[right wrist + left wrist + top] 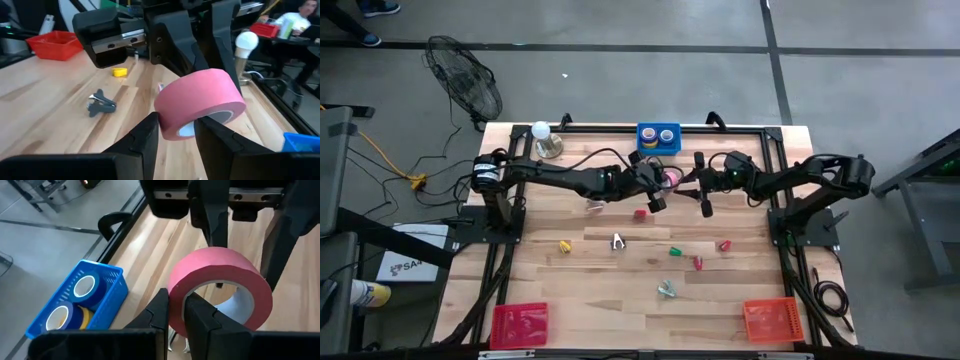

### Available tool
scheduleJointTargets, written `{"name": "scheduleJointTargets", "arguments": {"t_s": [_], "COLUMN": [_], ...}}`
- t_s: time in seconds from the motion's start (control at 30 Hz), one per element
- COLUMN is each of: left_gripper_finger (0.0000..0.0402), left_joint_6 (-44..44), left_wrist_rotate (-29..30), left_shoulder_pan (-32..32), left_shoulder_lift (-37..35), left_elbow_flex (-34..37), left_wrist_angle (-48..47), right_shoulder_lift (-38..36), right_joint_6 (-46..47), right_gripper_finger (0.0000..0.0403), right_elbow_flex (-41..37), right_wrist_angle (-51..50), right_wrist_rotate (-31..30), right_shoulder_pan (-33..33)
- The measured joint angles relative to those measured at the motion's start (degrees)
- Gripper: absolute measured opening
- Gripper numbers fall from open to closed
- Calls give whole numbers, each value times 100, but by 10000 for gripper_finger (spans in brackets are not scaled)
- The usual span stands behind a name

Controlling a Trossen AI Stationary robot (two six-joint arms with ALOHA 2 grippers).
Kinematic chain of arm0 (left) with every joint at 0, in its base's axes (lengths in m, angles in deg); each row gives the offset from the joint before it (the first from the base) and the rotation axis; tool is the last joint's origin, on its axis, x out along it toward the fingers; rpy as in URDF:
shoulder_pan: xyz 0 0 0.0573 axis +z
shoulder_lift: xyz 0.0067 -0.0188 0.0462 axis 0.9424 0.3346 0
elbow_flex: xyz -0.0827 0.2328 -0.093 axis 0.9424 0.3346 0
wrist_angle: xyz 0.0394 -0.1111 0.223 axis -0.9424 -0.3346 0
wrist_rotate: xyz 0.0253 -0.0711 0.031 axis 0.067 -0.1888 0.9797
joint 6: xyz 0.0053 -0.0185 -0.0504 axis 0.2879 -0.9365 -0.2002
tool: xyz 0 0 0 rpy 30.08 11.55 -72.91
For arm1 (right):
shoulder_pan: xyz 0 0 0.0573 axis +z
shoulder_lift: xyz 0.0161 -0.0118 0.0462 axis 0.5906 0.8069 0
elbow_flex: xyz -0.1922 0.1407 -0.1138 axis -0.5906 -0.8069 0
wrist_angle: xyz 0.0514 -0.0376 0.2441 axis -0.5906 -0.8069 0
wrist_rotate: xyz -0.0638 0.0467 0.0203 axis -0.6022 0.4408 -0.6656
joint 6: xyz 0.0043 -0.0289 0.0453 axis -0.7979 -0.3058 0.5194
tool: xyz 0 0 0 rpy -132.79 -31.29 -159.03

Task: Pick and place Stapler, Stapler remover, tape
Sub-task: Put the pink tape into the blue bin

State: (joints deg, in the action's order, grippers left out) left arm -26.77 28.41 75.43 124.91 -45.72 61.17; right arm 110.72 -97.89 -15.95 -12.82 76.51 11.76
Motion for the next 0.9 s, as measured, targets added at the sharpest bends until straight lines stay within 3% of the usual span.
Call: {"name": "scheduleJointTargets", "arguments": {"t_s": [0.37, 0.7, 0.9], "left_gripper_finger": [29, 29, 44], "left_joint_6": [96, 126, 110], "left_wrist_rotate": [-207, -217, -313], "left_shoulder_pan": [22, 23, 24], "left_shoulder_lift": [-9, -9, -7], "left_elbow_flex": [0, -7, -7], "left_wrist_angle": [243, 230, 204], "right_shoulder_lift": [2, 4, 4], "right_joint_6": [-43, -52, -60], "right_gripper_finger": [112, 37, 34], "right_elbow_flex": [119, 127, 130], "right_wrist_angle": [6, 3, -42], "right_wrist_rotate": [448, 594, 608], "right_shoulder_pan": [2, 6, 11]}}
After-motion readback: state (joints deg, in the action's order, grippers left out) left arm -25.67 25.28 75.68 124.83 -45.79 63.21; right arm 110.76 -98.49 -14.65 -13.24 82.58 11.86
